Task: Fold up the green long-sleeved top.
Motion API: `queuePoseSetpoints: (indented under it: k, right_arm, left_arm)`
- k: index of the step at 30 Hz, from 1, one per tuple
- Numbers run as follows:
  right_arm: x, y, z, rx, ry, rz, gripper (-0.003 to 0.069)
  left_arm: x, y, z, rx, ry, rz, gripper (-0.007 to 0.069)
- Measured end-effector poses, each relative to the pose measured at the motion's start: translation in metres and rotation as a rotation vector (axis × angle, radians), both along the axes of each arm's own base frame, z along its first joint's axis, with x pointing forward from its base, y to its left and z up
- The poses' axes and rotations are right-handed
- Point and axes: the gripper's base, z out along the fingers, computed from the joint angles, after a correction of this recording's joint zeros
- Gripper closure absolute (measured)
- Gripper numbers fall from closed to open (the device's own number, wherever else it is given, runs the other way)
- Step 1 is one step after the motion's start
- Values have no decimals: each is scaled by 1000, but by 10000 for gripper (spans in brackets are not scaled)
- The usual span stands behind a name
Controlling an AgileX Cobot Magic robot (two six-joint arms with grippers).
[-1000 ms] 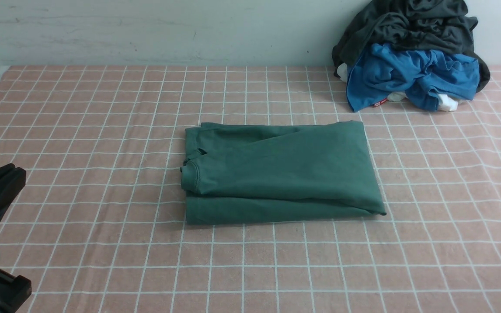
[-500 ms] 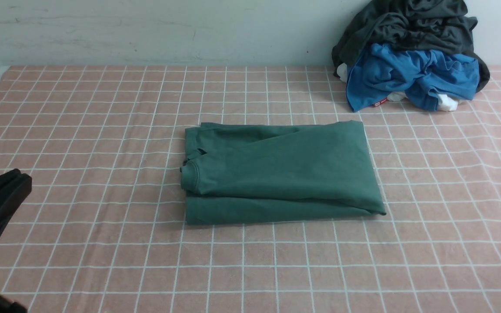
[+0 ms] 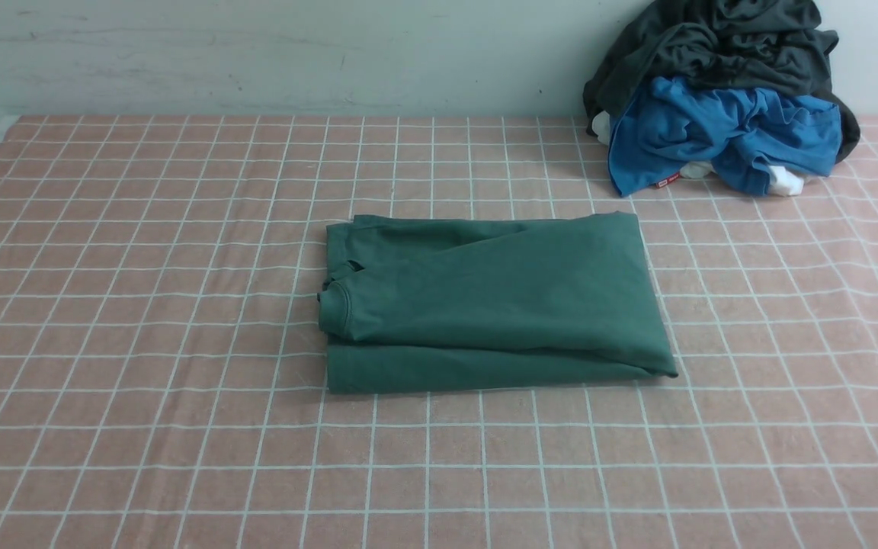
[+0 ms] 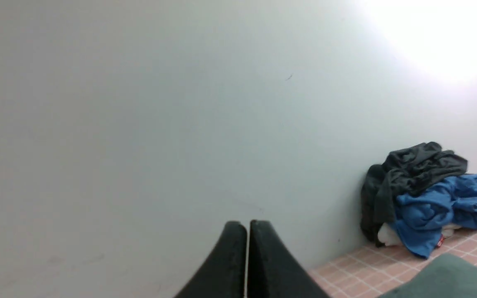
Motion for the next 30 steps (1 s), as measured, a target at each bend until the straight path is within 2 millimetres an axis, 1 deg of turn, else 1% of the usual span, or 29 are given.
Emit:
queuePoseSetpoints:
  k: [3, 5, 6, 7, 8, 9, 11, 16, 18, 30]
  right_arm:
    - [0, 0, 0, 0, 0, 0, 673]
    - [0, 0, 0, 0, 0, 0, 673]
    - [0, 0, 0, 0, 0, 0, 673]
    - [0, 0, 0, 0, 0, 0, 673]
    - [0, 0, 0, 0, 0, 0, 673]
    - [0, 0, 0, 0, 0, 0, 673]
    - [0, 0, 0, 0, 0, 0, 673]
    - [0, 0, 0, 0, 1, 0, 673]
    - [0, 0, 0, 0, 1, 0, 673]
    - [0, 0, 0, 0, 2, 0, 673]
  left_arm:
    - [13, 4, -27, -83, 119, 65, 632]
    - [21, 7, -47, -94, 196, 118, 632]
    - [26, 10, -64, -142, 268, 145, 632]
    - [29, 11, -77, -134, 308, 168, 632]
    - [30, 11, -80, -137, 316, 172, 632]
    - [33, 13, -96, -163, 372, 192, 632]
    - [35, 15, -115, -139, 420, 214, 632]
    - [35, 15, -124, -155, 504, 212, 632]
    - [33, 14, -133, -170, 609, 212, 632]
    - [32, 13, -133, -163, 624, 205, 631]
